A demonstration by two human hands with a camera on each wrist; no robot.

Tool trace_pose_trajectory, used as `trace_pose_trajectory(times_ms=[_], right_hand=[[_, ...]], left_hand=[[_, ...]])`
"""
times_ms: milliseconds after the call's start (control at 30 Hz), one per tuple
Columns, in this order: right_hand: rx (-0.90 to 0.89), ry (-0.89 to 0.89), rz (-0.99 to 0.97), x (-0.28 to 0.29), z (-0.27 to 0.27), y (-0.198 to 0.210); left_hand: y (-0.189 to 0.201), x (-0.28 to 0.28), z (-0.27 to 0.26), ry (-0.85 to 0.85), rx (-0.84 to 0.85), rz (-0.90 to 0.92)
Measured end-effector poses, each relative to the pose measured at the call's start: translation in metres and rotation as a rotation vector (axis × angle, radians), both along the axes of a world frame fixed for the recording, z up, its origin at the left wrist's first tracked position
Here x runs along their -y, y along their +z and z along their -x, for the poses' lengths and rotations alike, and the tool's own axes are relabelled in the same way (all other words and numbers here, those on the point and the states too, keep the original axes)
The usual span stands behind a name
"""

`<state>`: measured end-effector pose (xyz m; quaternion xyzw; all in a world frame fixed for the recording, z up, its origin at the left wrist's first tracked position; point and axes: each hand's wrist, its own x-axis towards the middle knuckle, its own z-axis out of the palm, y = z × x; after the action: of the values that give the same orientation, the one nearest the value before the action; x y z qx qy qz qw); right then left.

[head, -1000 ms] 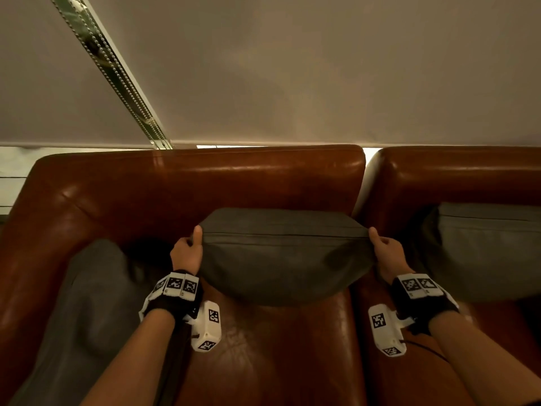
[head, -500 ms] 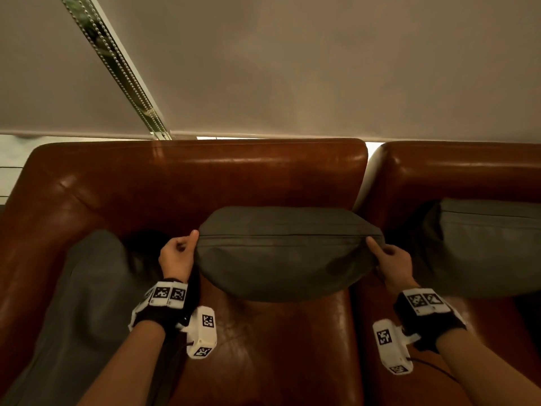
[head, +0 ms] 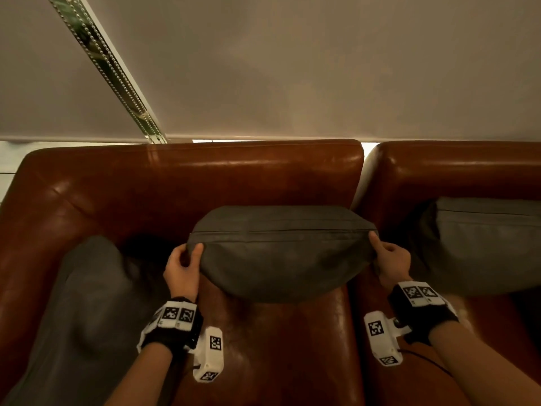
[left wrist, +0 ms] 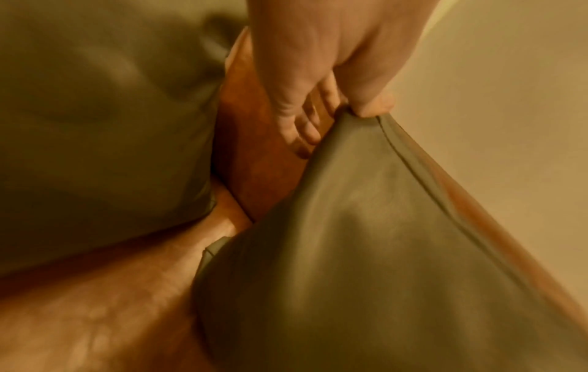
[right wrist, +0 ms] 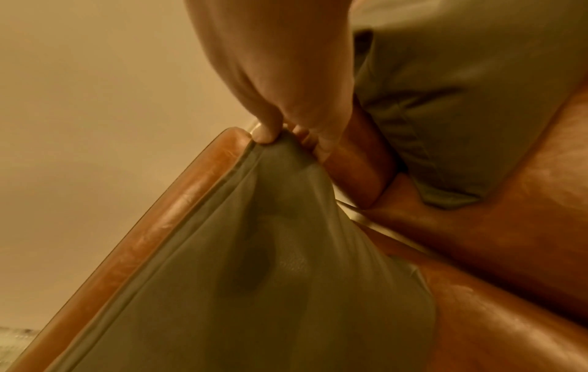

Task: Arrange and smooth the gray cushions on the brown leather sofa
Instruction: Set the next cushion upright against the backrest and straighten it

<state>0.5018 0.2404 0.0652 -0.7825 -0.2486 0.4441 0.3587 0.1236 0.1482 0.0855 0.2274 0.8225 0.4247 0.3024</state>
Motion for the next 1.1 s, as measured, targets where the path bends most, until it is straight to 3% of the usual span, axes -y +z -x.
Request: trace_pose_trajectory(times_ms=[133,300,400,500,600,667,767,867,933,1000,1100], right_hand=[[-0.036,0.063,-0.051,-0.002,0.011,0.014],[-0.132,0.139,-0.072,-0.012,0.010,0.025],[-0.066,0.134,0.036,-0.007,0.013,0.012],[0.096,0.133,0.053,-0.004,0.016,0.008],[0.186,0.156,-0.023,-0.002,0.017,0.013],[0.208,0.152,-0.038,-0.005,0.014,0.010],[0.076,0.128,-0.016,-0.011,0.008,0.009],[-0.221,0.039,-0.026,-0.013,0.004,0.015],[-0.269,0.017,-0.026,-0.012,0.007,0.015],[-0.105,0.041,-0.009,-0.011,0.015,0.014],[0.298,0.088,-0.022,-0.010,0.034,0.020]], left_hand=[[0.008,-0.009,0.000,-0.069,-0.018,-0.018],[0.005,-0.018,0.010,0.023,0.196,-0.056],[-0.001,-0.017,0.004,0.102,0.322,0.030],[-0.001,-0.020,-0.004,0.112,0.167,0.119],[0.006,-0.025,-0.003,0.178,0.057,0.032],[0.006,-0.027,0.000,0.089,0.001,0.066],[0.001,-0.027,0.004,0.016,0.053,0.094],[0.002,-0.029,0.006,0.005,0.239,0.054],[-0.001,-0.031,0.007,0.022,0.333,0.028],[-0.006,-0.029,0.005,0.042,0.234,0.060],[-0.005,-0.029,-0.005,0.104,0.035,0.043]])
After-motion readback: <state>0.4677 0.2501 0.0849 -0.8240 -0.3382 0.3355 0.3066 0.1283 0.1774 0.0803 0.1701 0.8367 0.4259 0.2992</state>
